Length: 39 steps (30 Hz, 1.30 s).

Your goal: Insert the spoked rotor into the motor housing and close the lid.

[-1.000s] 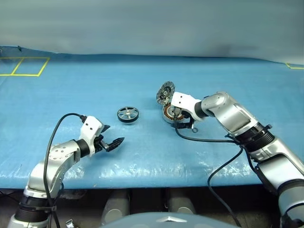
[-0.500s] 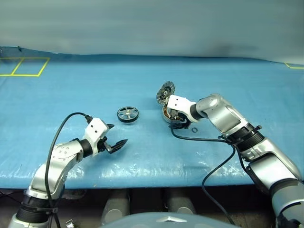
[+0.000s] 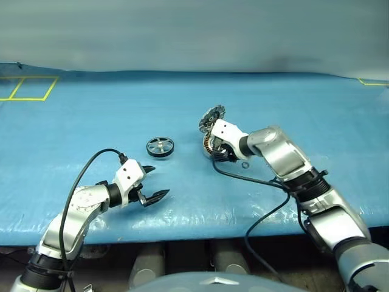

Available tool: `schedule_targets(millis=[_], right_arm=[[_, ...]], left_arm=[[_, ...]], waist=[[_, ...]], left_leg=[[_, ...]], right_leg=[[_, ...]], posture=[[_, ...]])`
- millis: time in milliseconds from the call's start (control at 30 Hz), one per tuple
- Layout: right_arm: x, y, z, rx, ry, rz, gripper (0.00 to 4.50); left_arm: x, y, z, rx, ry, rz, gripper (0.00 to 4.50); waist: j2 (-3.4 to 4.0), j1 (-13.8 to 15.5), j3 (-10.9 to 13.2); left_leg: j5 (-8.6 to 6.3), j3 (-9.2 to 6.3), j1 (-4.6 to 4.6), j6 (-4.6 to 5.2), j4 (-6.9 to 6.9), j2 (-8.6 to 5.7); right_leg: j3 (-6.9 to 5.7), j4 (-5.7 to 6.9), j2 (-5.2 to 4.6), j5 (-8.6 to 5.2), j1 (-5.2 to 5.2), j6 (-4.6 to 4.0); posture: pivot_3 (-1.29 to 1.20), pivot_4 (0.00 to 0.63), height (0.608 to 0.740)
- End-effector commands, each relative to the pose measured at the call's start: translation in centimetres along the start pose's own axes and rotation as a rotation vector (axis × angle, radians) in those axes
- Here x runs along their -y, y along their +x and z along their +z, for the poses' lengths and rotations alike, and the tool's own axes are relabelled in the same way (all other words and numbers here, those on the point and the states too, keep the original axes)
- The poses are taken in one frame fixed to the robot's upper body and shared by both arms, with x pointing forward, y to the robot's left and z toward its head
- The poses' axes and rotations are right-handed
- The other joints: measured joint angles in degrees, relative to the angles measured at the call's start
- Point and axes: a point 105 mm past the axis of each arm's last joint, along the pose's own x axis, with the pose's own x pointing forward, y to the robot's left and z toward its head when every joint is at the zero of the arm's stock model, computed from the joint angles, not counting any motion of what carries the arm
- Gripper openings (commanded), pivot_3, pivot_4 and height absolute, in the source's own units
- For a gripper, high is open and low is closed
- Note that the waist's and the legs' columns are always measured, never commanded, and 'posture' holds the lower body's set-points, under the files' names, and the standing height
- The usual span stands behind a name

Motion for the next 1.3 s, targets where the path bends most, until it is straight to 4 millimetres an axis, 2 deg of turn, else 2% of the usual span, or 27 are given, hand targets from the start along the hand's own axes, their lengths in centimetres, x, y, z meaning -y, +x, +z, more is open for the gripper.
schedule_targets(millis=[33,167,400,667,1167,1300], right_arm=[[-3.3,0.0,1.7,0.065,0.063,0.057,2.09],[-5.6,0.1,2.0,0.068,0.154,0.087,2.09],[-7.3,0.1,2.2,0.046,0.185,0.118,2.09],[-6.7,0.9,1.8,0.02,0.214,0.069,2.09],[-7.5,1.2,3.0,0.02,0.198,0.081,2.09],[-7.8,1.3,3.2,0.027,0.195,0.085,3.29]], left_arm=[[-0.4,-0.5,0.5,0.02,0.013,0.025,4.5],[-0.3,-0.4,0.4,0.028,-0.004,0.032,4.5],[-0.3,-0.5,0.3,0.031,-0.018,0.043,4.5],[-0.3,-0.6,0.2,0.033,-0.026,0.051,4.5],[-0.2,-0.5,0.1,0.039,-0.036,0.057,4.5],[-0.2,-0.5,0.1,0.038,-0.036,0.056,4.5]], waist=[[0.01,-0.17,0.0],[0.01,-0.14,0.0],[0.02,-0.09,0.01],[0.0,-0.22,-0.01],[-0.01,-0.49,-0.02],[0.02,-0.4,0.0]], left_leg=[[0.0,-0.01,0.0,0.0,-0.06,0.0],[0.0,-0.04,0.0,0.0,-0.1,0.01],[0.0,-0.03,-0.01,-0.01,0.07,-0.03],[0.0,-0.03,0.03,0.0,0.02,-0.02],[0.03,-0.05,0.06,0.01,0.1,-0.01],[0.03,-0.05,0.02,0.01,0.08,-0.01]], right_leg=[[-0.01,0.02,0.0,0.03,-0.03,0.07],[-0.03,0.02,0.01,-0.01,-0.05,0.02],[-0.02,0.0,-0.03,-0.13,0.03,-0.19],[-0.03,0.01,-0.03,-0.13,0.03,-0.19],[-0.02,0.1,-0.01,-0.11,0.0,-0.22],[-0.02,0.1,-0.01,-0.12,-0.05,-0.22]], posture=[[0.0,0.15,0.74],[0.0,0.15,0.74],[0.0,0.15,0.74],[0.0,0.15,0.74],[0.0,0.15,0.74],[0.0,0.15,0.74]])
